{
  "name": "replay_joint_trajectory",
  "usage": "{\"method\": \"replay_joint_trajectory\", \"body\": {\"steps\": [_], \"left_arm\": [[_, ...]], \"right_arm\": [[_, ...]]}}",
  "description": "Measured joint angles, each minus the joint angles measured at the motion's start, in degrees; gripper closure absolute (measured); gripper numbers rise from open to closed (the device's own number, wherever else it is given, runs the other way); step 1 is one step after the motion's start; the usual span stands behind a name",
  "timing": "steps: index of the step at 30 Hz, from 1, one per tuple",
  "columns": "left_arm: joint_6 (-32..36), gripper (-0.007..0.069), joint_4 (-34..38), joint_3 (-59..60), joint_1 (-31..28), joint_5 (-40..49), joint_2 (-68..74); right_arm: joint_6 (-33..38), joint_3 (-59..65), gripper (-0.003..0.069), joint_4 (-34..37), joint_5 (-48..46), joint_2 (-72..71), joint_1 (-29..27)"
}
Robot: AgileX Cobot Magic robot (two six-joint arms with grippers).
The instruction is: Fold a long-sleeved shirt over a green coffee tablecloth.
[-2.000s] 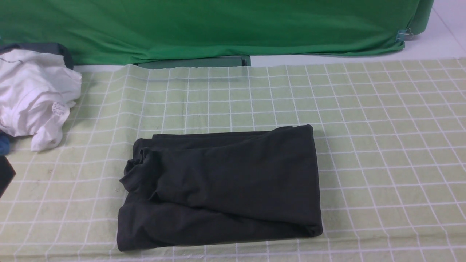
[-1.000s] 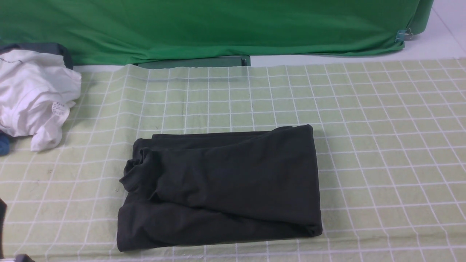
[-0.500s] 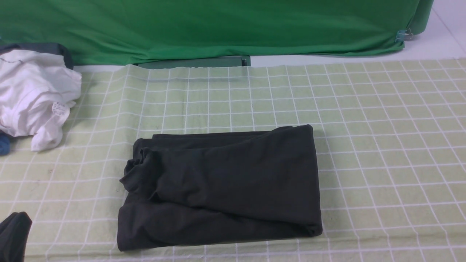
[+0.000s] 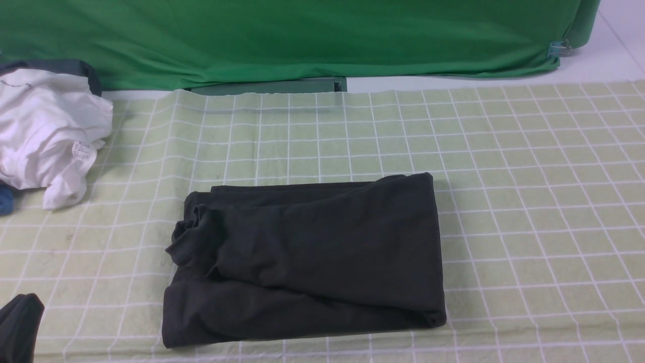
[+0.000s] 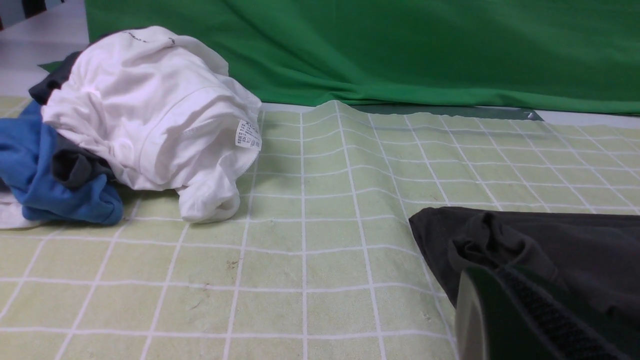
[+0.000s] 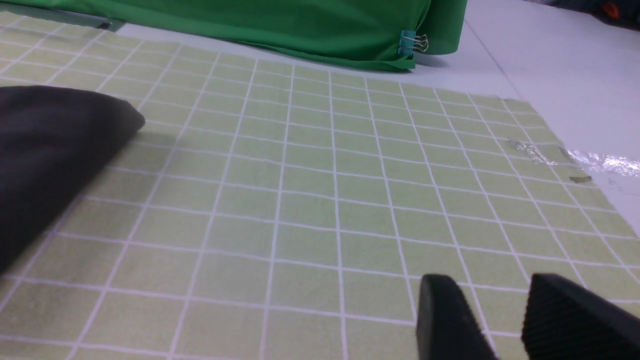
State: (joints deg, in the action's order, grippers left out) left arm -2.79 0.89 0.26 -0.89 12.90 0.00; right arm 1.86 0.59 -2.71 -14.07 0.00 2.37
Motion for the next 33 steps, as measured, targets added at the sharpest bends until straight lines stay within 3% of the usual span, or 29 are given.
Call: {"method": "replay_joint_trajectory", "body": {"steps": [33], "left_arm": [[0.0,0.0607,-0.9,0.0,0.9,0.0,0.0]], "right_arm": [[-0.1,0.0,0.0418,0.0,0.0,0.0,0.0]]}}
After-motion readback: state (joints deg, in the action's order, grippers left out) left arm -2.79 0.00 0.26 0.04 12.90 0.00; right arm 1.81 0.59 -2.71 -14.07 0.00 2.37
